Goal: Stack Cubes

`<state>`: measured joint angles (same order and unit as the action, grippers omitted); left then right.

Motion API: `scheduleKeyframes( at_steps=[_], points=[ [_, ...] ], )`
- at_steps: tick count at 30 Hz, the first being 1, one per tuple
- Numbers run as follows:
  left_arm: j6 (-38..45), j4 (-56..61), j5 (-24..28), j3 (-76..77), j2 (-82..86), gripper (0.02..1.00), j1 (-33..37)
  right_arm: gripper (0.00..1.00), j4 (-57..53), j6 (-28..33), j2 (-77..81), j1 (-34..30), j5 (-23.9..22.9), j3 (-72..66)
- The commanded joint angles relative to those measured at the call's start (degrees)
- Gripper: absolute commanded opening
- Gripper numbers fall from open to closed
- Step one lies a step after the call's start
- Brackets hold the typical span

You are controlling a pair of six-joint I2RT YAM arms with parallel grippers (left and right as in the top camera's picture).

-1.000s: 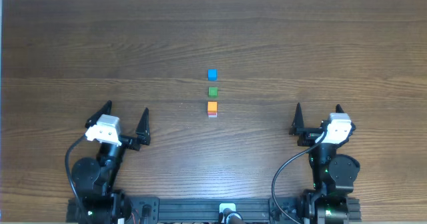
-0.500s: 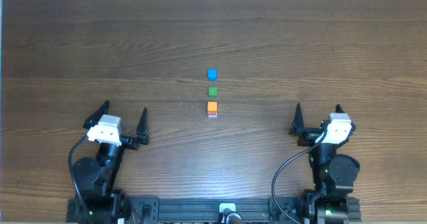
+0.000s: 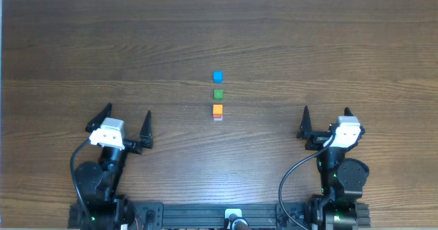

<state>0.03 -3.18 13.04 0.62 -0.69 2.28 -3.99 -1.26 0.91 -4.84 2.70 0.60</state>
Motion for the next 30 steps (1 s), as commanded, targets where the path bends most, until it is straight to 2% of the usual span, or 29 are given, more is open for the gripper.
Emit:
scheduleKeyframes(
  at_steps=[1, 11, 17, 20, 25, 30],
  points=[
    [0.66, -0.15, -1.09, -0.31, 0.35, 0.998, 0.20, 0.993, -0.13, 0.07, -0.59, -0.31, 0.28, -0.31],
    [0.66, -0.15, -1.07, -0.31, 0.31, 1.000, 0.20, 0.991, 4.59, 0.07, -0.59, -0.33, -0.11, -0.28],
    [0.66, -0.15, -1.07, -0.31, 0.31, 1.000, 0.20, 0.991, 13.88, 1.36, -0.59, -0.33, 8.70, -0.28],
    [0.63, -0.15, -1.07, -0.31, 0.31, 1.000, 0.20, 0.991, 19.74, 1.31, -0.59, -0.33, 8.85, 0.26],
    [0.66, -0.15, -1.07, -0.31, 0.31, 1.000, 0.20, 0.991, 18.43, 1.51, 0.35, -0.33, 8.81, 6.32],
    [0.66, -0.15, -1.07, -0.31, 0.31, 1.000, 0.20, 0.993, 11.74, 6.36, 6.91, -0.33, 8.83, 18.69]
  ],
)
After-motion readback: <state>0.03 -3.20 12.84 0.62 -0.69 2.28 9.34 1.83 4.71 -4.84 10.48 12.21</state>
